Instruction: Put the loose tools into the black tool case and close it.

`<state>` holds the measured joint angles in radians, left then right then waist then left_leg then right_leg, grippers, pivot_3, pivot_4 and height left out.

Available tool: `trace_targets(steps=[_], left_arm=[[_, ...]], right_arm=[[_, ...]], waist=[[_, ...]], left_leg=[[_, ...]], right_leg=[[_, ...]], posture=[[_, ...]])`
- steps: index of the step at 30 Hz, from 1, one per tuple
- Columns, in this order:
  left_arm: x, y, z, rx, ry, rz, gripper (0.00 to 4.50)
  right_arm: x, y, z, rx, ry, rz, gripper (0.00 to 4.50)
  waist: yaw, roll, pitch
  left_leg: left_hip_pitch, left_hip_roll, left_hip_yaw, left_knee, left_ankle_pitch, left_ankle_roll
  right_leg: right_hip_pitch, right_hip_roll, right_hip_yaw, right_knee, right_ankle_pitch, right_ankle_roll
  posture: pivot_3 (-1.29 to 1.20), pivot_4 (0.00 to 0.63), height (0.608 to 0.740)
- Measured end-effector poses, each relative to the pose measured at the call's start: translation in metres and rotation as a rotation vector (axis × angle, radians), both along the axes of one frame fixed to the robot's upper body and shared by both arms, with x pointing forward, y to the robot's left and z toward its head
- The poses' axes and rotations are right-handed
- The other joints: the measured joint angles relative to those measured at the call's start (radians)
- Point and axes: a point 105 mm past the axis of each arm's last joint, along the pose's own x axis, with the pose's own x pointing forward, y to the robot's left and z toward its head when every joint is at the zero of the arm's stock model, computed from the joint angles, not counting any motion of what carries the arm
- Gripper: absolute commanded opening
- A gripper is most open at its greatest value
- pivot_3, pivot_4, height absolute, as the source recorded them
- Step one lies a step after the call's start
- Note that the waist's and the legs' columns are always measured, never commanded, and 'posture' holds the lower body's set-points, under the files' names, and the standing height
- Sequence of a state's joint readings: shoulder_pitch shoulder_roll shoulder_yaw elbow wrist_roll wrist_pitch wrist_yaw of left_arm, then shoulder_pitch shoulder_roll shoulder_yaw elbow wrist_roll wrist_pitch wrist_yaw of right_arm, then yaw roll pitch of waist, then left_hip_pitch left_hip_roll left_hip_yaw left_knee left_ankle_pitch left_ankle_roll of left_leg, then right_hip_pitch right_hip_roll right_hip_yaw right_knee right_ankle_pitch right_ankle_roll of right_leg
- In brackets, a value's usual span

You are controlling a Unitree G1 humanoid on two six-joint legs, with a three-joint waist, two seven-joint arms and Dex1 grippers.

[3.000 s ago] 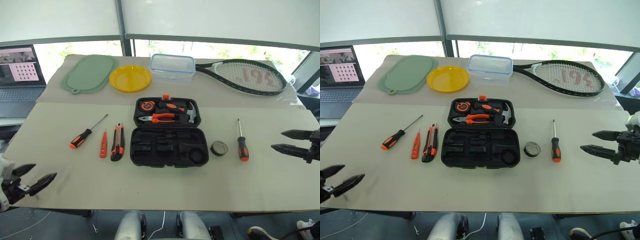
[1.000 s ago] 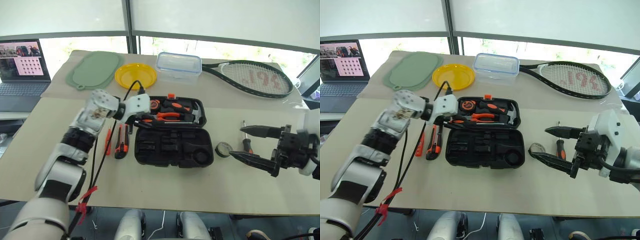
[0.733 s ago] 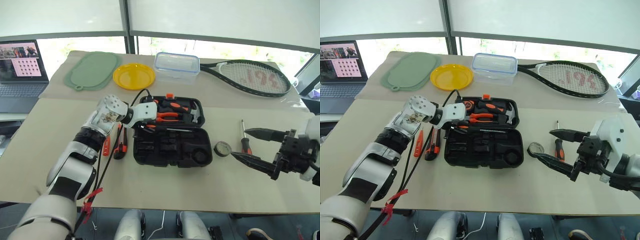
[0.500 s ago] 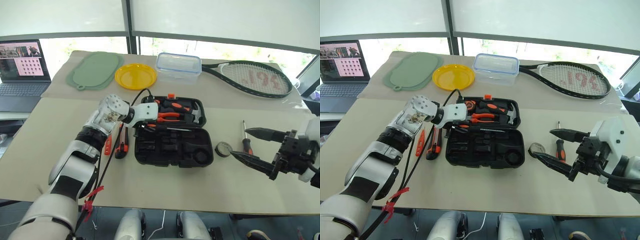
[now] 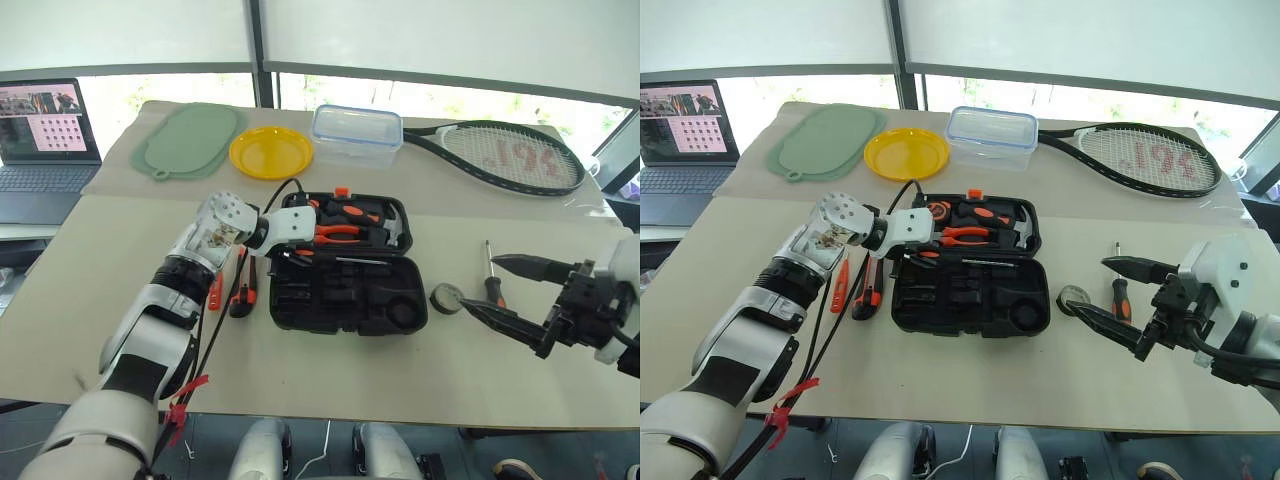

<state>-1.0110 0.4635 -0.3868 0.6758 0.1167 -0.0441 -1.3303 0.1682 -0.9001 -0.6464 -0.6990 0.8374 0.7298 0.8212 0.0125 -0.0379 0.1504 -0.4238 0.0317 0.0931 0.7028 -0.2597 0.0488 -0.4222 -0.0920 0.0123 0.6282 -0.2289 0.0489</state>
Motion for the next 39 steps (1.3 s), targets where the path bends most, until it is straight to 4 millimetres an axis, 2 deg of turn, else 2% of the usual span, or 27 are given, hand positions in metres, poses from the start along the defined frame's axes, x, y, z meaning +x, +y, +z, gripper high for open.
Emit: trace_targets(steps=[5,15,17,23,27,30,32,35,38,39], left_arm=[[-0.003,0.003,-0.005,0.041,0.013,0.006,0.89],[0.005,0.001,-0.009,0.055,-0.006,0.053,0.89],[0.004,0.001,-0.009,0.048,0.022,0.057,1.91],[0.000,0.001,-0.006,0.060,0.028,0.035,3.82],[0.002,0.003,0.006,0.023,0.007,0.057,3.82],[0.003,0.004,0.015,-0.003,-0.006,0.062,3.06],[0.003,0.003,0.017,-0.009,-0.007,0.057,2.37],[0.003,0.000,0.014,-0.006,-0.005,0.049,1.22],[0.003,-0.008,0.005,-0.002,-0.002,0.032,0.23],[0.004,-0.011,0.001,-0.003,0.002,0.031,0.05]], right_arm=[[0.002,0.001,0.001,0.001,-0.007,-0.008,4.50],[0.003,0.005,0.000,-0.002,-0.010,-0.005,4.50],[0.003,0.007,0.000,-0.003,-0.013,-0.003,4.50],[0.003,0.009,0.000,0.005,-0.015,-0.001,4.50],[0.002,0.009,0.000,0.006,-0.014,0.000,4.50],[0.003,0.009,-0.001,0.006,-0.012,0.001,4.50],[0.003,0.010,-0.002,0.007,-0.009,0.005,4.50],[0.003,0.011,-0.001,0.008,-0.011,0.009,4.50],[0.004,0.013,-0.002,0.010,-0.008,0.018,4.50],[0.004,0.014,-0.002,0.011,-0.006,0.021,4.50]], waist=[[0.002,0.000,0.000],[0.003,0.000,0.000],[0.003,0.000,0.000],[0.004,0.000,0.000],[0.002,0.000,0.000],[0.001,0.000,0.000],[0.002,0.000,0.000],[0.002,0.000,0.000],[0.004,0.000,0.000],[0.003,0.000,0.000]], left_leg=[[0.000,0.000,0.000,0.000,0.000,0.000],[0.001,0.000,-0.001,0.002,0.000,0.000],[0.000,0.000,-0.001,0.002,0.000,0.000],[0.000,0.000,-0.001,0.003,0.000,0.000],[0.000,0.000,-0.001,0.003,0.000,0.000],[0.000,0.000,-0.001,0.003,0.000,0.000],[0.000,0.000,-0.001,0.003,0.000,0.000],[0.000,0.000,-0.001,0.003,0.000,0.000],[0.000,-0.001,-0.001,0.003,0.000,0.000],[0.000,-0.001,-0.001,0.003,0.000,0.000]], right_leg=[[0.000,0.000,0.000,0.000,0.000,0.000],[0.001,0.000,0.000,0.002,0.000,0.000],[0.001,0.000,0.000,0.002,0.000,0.000],[0.001,0.000,0.000,0.002,0.000,0.000],[0.000,0.000,0.000,0.002,0.000,0.000],[0.000,0.000,0.000,0.002,0.000,0.000],[0.001,0.000,0.000,0.002,0.000,0.000],[0.001,0.000,0.000,0.002,0.000,0.000],[0.001,0.000,0.000,0.002,0.000,0.000],[0.001,0.000,0.000,0.002,0.000,0.000]], posture=[[0.00,0.150,0.738],[0.00,0.150,0.738],[0.00,0.150,0.738],[0.00,0.150,0.738],[0.00,0.150,0.738],[0.00,0.150,0.738],[0.00,0.150,0.738],[0.00,0.150,0.738],[0.00,0.150,0.738],[0.00,0.150,0.738]])
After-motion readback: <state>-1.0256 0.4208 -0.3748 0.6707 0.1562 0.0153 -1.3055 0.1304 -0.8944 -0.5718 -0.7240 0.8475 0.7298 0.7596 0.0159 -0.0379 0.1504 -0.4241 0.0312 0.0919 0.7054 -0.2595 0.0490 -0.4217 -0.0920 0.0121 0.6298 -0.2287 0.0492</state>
